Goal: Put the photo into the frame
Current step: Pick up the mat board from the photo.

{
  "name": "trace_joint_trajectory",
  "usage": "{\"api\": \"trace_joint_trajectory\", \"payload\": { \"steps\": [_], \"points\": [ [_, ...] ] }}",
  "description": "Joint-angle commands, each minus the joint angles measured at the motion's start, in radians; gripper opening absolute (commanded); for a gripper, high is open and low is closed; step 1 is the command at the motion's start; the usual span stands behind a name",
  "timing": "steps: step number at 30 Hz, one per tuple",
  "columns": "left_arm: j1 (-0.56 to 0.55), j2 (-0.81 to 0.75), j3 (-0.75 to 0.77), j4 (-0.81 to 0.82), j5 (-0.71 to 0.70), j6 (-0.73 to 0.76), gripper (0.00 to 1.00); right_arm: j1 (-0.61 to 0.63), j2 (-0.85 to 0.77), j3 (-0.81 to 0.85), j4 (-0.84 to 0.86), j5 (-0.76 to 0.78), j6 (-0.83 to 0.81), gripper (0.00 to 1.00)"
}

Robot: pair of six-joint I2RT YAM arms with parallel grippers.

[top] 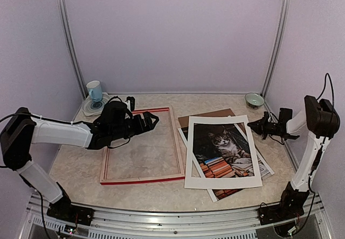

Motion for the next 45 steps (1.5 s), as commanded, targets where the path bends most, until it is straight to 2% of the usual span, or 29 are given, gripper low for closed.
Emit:
{"api": "trace_joint_trajectory", "payload": {
  "steps": [1, 11, 16, 23, 35, 40, 45],
  "points": [
    [0.007, -0.012, -0.011, 0.0, -0.002, 0.011, 0.99, 0.01, -0.152, 0.016, 0.008, -0.01, 0.053, 0.0],
    [0.042, -0.053, -0.042, -0.01, -0.034, -0.009, 0.99, 0.182, -0.359, 0.229, -0.118, 0.016, 0.121, 0.0],
    [0.09, -0.105, -0.092, -0.01, -0.051, -0.02, 0.99, 0.315, -0.406, 0.387, -0.122, 0.01, 0.179, 0.0],
    [0.124, -0.172, -0.134, -0.023, -0.09, -0.033, 0.99, 0.404, -0.443, 0.56, -0.105, -0.008, 0.253, 0.0],
    [0.223, -0.335, -0.216, -0.101, -0.244, -0.068, 0.99, 0.488, -0.485, 0.617, 0.018, -0.041, 0.374, 0.0],
    [0.252, -0.409, -0.246, -0.152, -0.322, -0.091, 0.99, 0.496, -0.471, 0.604, -0.048, -0.009, 0.316, 0.0],
    [0.271, -0.469, -0.279, -0.17, -0.345, -0.106, 0.99, 0.496, -0.389, 0.489, -0.042, 0.063, 0.263, 0.0]
  ]
}}
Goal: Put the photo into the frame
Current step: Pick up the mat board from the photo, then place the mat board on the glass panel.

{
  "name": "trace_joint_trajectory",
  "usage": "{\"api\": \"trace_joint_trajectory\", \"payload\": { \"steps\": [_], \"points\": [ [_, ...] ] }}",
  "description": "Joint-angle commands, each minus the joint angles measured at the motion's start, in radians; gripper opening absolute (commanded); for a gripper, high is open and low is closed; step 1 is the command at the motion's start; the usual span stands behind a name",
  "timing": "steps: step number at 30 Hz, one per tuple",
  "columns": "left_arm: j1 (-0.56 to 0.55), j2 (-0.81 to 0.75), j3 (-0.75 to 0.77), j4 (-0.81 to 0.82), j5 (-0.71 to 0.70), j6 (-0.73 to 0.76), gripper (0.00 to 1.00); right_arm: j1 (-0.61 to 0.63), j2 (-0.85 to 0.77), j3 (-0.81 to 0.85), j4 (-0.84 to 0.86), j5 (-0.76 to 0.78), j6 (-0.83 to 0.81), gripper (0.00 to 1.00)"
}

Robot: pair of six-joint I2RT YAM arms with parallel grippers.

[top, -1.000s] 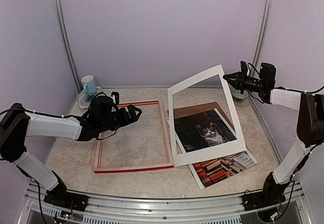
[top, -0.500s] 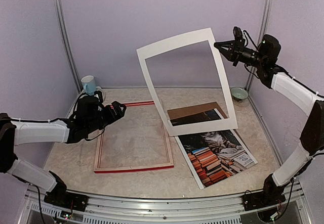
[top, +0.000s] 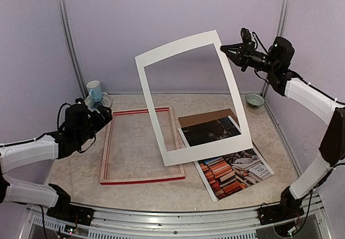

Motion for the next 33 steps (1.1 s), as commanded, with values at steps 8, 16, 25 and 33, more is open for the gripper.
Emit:
{"api": "trace_joint_trajectory", "payload": {
  "steps": [8, 16, 25, 33],
  "points": [
    [0.018, -0.044, -0.041, -0.055, -0.053, -0.027, 0.99, 0.027, 0.296, -0.141, 0.048, 0.131, -0.122, 0.0],
    [0.018, -0.04, -0.043, -0.054, -0.042, -0.031, 0.99, 0.026, 0.471, -0.131, 0.059, 0.157, -0.152, 0.0],
    [0.018, -0.007, -0.052, -0.036, -0.032, -0.04, 0.99, 0.03, 0.5, -0.161, 0.067, 0.223, -0.176, 0.0],
    [0.018, 0.036, -0.054, -0.013, -0.009, -0.048, 0.99, 0.036, 0.56, -0.12, 0.107, 0.285, -0.154, 0.0]
  ]
}}
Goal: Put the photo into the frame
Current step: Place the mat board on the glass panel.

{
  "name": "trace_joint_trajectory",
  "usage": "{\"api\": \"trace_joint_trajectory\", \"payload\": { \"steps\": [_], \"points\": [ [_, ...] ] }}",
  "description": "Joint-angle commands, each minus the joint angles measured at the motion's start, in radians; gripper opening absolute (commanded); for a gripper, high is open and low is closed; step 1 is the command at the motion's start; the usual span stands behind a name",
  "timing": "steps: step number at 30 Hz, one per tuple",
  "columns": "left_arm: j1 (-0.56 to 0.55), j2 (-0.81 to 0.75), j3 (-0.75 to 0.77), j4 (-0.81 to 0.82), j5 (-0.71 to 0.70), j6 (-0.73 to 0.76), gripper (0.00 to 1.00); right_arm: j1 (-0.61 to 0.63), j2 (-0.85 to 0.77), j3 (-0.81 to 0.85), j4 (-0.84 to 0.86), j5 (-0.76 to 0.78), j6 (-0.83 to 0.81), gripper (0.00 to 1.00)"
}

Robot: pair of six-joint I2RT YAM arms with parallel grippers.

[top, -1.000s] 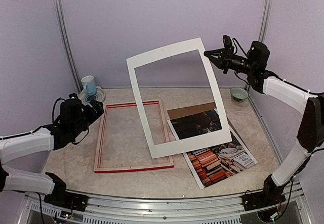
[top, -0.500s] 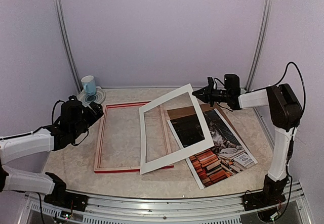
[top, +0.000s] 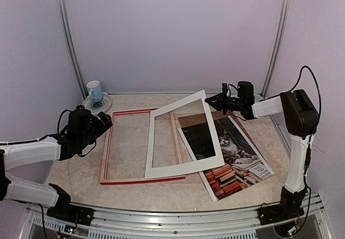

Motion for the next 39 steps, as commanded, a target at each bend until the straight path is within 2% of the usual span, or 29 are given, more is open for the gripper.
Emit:
{"api": "trace_joint_trajectory", "payload": {
  "steps": [1, 8, 13, 15, 18, 20, 25, 29, 39],
  "points": [
    [0.007, 0.017, -0.014, 0.026, 0.014, -0.003, 0.99, 0.02, 0.066, 0.044, 0.031, 0.05, 0.002, 0.0],
    [0.007, 0.03, -0.02, 0.026, 0.012, -0.003, 0.99, 0.048, 0.168, 0.19, -0.056, 0.038, -0.031, 0.0],
    [0.007, 0.027, -0.022, 0.027, 0.014, -0.005, 0.99, 0.051, 0.208, 0.23, -0.055, 0.042, -0.031, 0.01],
    [0.007, 0.027, -0.023, 0.026, 0.015, -0.006, 0.99, 0.054, 0.22, 0.242, -0.048, 0.033, -0.023, 0.08],
    [0.007, 0.024, -0.02, 0.025, 0.017, -0.007, 0.99, 0.064, 0.225, 0.255, -0.073, 0.018, -0.028, 0.34],
    [0.007, 0.023, -0.019, 0.025, 0.017, -0.007, 0.99, 0.069, 0.211, 0.255, -0.116, 0.011, -0.049, 0.46],
    [0.007, 0.029, -0.028, 0.038, 0.019, -0.008, 0.99, 0.085, 0.155, 0.237, -0.281, 0.041, -0.14, 0.64],
    [0.007, 0.05, -0.038, 0.067, 0.038, -0.025, 0.99, 0.105, 0.112, 0.239, -0.41, 0.086, -0.22, 0.71],
    [-0.001, 0.084, -0.043, 0.094, 0.055, -0.035, 0.99, 0.156, 0.077, 0.257, -0.55, 0.16, -0.303, 0.73]
  ]
}}
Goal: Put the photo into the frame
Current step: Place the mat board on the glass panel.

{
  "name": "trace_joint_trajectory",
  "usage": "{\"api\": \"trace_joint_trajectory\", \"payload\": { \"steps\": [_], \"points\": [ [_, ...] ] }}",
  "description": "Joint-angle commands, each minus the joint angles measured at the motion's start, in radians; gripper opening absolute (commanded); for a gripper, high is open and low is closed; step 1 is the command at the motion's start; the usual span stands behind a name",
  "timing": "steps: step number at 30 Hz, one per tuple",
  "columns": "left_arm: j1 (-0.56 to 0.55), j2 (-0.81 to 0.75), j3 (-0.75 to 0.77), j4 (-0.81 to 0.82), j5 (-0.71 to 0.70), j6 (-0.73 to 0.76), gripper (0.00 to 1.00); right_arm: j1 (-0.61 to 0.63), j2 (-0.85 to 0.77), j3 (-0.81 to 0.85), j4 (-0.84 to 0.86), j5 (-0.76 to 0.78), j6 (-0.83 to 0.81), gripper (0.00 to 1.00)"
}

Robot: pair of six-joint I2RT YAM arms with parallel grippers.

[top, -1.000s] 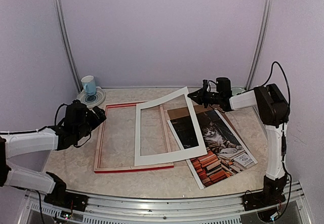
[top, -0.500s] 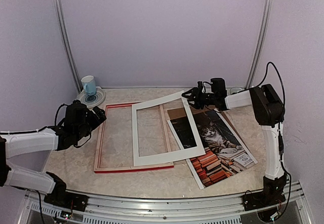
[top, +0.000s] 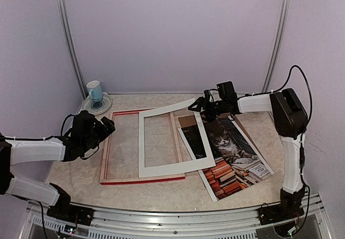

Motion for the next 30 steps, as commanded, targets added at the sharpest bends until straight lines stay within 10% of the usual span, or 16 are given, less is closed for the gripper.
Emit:
{"api": "trace_joint_trajectory", "payload": {
  "steps": [1, 30],
  "points": [
    [-0.001, 0.004, -0.007, 0.034, 0.011, -0.005, 0.99, 0.025, -0.028, 0.026, -0.094, 0.045, -0.056, 0.73],
    [-0.002, 0.017, -0.021, 0.063, 0.018, -0.004, 0.99, 0.088, -0.059, 0.021, -0.314, 0.132, -0.247, 0.78]
  ]
}}
